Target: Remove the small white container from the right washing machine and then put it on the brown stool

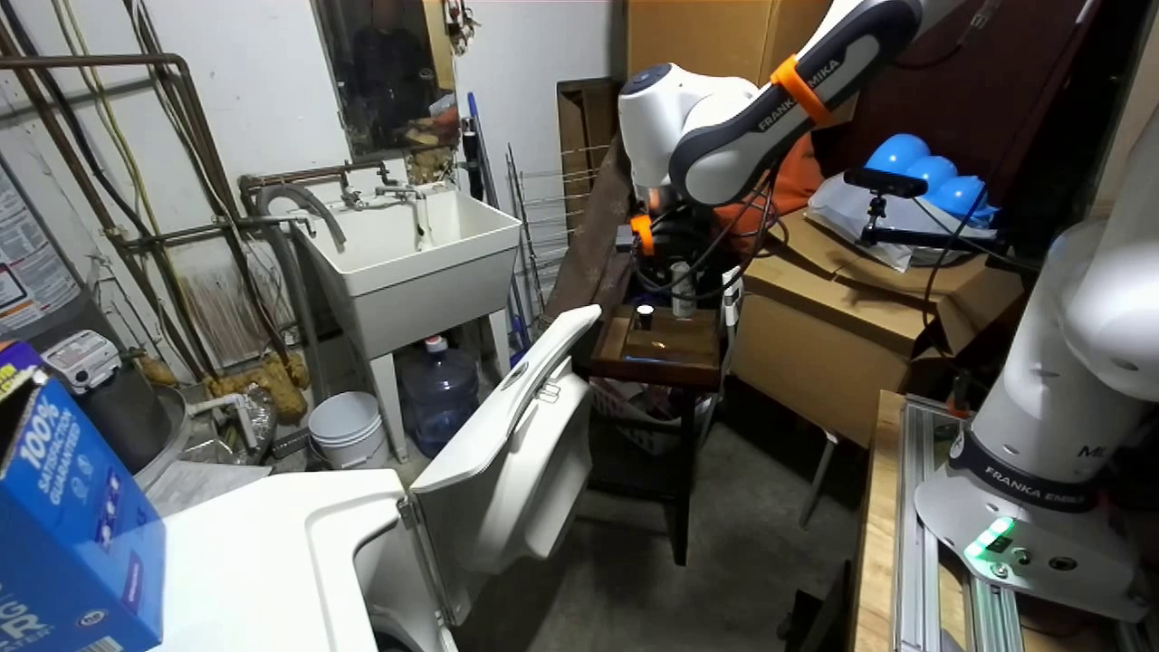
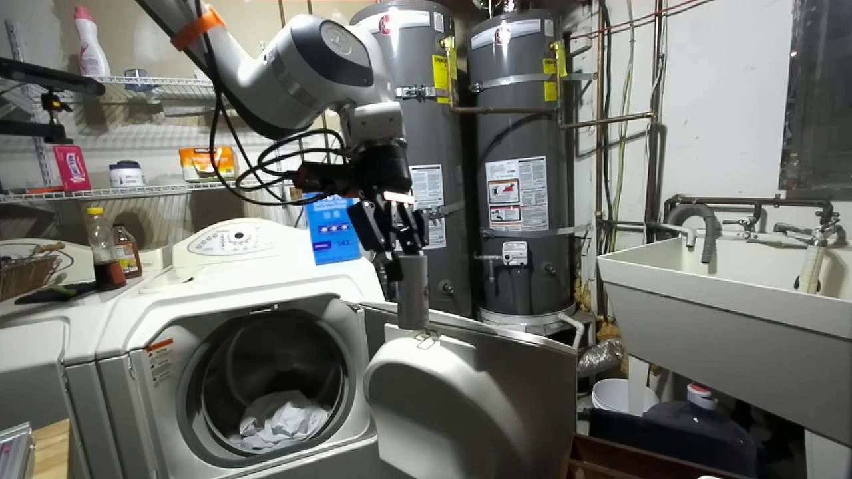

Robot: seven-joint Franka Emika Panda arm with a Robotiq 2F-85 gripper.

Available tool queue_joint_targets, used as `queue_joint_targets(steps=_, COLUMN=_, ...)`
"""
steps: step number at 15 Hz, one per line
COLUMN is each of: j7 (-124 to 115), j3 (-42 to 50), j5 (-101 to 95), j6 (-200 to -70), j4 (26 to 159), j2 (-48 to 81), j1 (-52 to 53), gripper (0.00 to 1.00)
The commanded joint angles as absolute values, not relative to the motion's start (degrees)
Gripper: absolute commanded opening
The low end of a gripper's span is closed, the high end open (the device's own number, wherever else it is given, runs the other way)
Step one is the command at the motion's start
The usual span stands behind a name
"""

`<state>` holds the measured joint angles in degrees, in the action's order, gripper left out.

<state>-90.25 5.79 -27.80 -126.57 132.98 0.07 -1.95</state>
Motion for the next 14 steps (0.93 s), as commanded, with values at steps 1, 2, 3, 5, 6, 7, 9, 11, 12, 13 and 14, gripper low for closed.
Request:
queue_joint_targets(steps=1, j7=-96.01, j3=7.93, j5=-30.13, j6=-129.13, j4=130.69, j2=3.62, j1=-5.64, gripper=0.20)
queue_joint_targets(steps=2, j7=-96.20, j3=8.60, j5=-30.34, j6=-129.24, j4=129.64, j2=4.42, j1=-6.34, gripper=0.20)
queue_joint_targets(steps=3, j7=-94.80, j3=8.86, j5=-28.88, j6=-128.06, j4=129.00, j2=4.84, j1=-6.58, gripper=0.20)
queue_joint_targets(steps=5, j7=-93.01, j3=9.08, j5=-28.49, j6=-128.35, j4=130.69, j2=3.40, j1=-6.61, gripper=0.45)
queue_joint_targets(steps=6, j7=-93.01, j3=9.29, j5=-28.48, j6=-128.35, j4=130.18, j2=3.95, j1=-6.72, gripper=0.45)
queue_joint_targets(steps=7, j7=-93.05, j3=9.33, j5=-28.47, j6=-128.36, j4=129.92, j2=4.30, j1=-6.66, gripper=0.45)
queue_joint_targets(steps=9, j7=-93.29, j3=9.23, j5=-28.53, j6=-130.05, j4=130.02, j2=4.47, j1=-6.52, gripper=0.20)
queue_joint_targets(steps=11, j7=-93.06, j3=10.20, j5=-30.87, j6=-136.82, j4=128.55, j2=6.43, j1=-7.47, gripper=0.20)
queue_joint_targets(steps=12, j7=-93.09, j3=10.82, j5=-32.68, j6=-140.38, j4=127.41, j2=8.06, j1=-7.78, gripper=0.20)
queue_joint_targets(steps=13, j7=-91.00, j3=11.66, j5=-32.54, j6=-142.49, j4=124.93, j2=10.84, j1=-8.36, gripper=0.20)
queue_joint_targets(steps=14, j7=-88.95, j3=12.49, j5=-31.80, j6=-144.45, j4=123.02, j2=13.20, j1=-8.94, gripper=0.20)
